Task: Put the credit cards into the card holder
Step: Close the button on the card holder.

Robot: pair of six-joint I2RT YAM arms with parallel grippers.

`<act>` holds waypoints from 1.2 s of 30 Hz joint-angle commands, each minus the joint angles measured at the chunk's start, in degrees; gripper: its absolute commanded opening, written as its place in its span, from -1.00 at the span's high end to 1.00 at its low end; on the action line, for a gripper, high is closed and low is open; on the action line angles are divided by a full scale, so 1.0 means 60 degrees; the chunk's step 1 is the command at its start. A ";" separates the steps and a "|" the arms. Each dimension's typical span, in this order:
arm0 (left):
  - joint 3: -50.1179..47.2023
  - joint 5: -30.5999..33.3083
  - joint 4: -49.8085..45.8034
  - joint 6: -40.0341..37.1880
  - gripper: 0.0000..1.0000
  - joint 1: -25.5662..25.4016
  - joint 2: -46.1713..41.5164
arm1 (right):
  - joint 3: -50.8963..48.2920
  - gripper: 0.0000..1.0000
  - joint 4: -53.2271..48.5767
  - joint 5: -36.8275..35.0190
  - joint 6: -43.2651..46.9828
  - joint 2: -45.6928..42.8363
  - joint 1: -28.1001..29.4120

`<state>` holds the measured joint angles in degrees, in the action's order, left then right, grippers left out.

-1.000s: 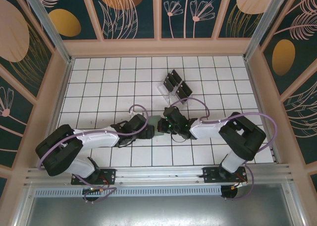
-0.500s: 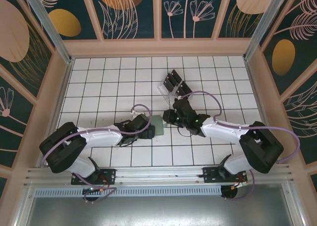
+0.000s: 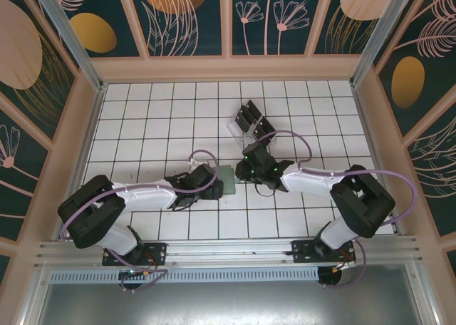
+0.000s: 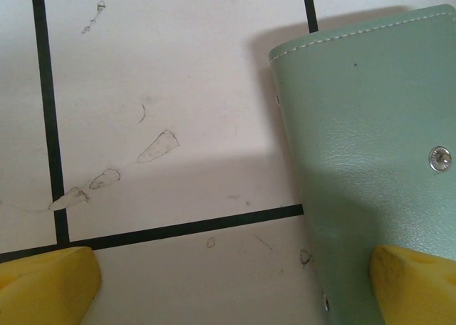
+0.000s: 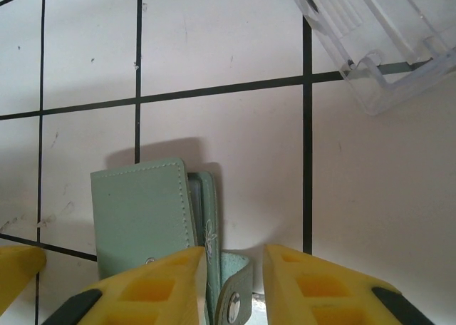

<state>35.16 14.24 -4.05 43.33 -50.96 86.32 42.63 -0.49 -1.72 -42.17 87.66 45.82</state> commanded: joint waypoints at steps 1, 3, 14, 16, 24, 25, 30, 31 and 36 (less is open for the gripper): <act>-0.0278 -0.0005 -0.0014 -0.0009 -0.97 0.0151 0.0613 | 0.0321 0.52 -0.0130 -0.0300 0.0207 0.0116 -0.0079; -0.0271 -0.0015 0.0001 -0.0011 -0.97 0.0144 0.0613 | 0.0307 0.58 -0.0144 -0.0285 0.0203 0.0097 -0.0079; -0.0337 -0.0042 0.0082 0.0001 -0.97 0.0144 0.0615 | 0.0137 0.56 -0.0152 -0.0102 0.0139 -0.0137 -0.0037; -0.0324 -0.0052 0.0115 0.0000 -0.97 0.0147 0.0622 | 0.0124 0.56 -0.0153 -0.0080 0.0131 -0.0152 -0.0035; -0.0347 -0.0064 0.0148 0.0000 -0.97 0.0148 0.0657 | 0.0007 0.58 -0.0116 -0.0008 0.0069 -0.0167 -0.0016; -0.0351 -0.0063 0.0148 0.0003 -0.97 0.0151 0.0664 | -0.0008 0.58 -0.0118 -0.0007 0.0048 -0.0176 -0.0006; -0.0367 -0.0066 0.0177 0.0017 -0.97 0.0144 0.0679 | -0.0059 0.63 -0.0134 0.0017 0.0023 -0.0227 0.0002; -0.0366 -0.0065 0.0178 0.0017 -0.97 0.0144 0.0688 | -0.0073 0.64 -0.0130 0.0031 0.0013 -0.0232 0.0009; -0.0370 -0.0061 0.0192 0.0000 -0.97 0.0146 0.0686 | -0.0119 0.63 -0.0163 0.0040 0.0003 -0.0243 0.0046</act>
<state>35.16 14.46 -3.66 43.33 -50.96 86.59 42.59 -0.51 -1.48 -41.91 87.68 45.74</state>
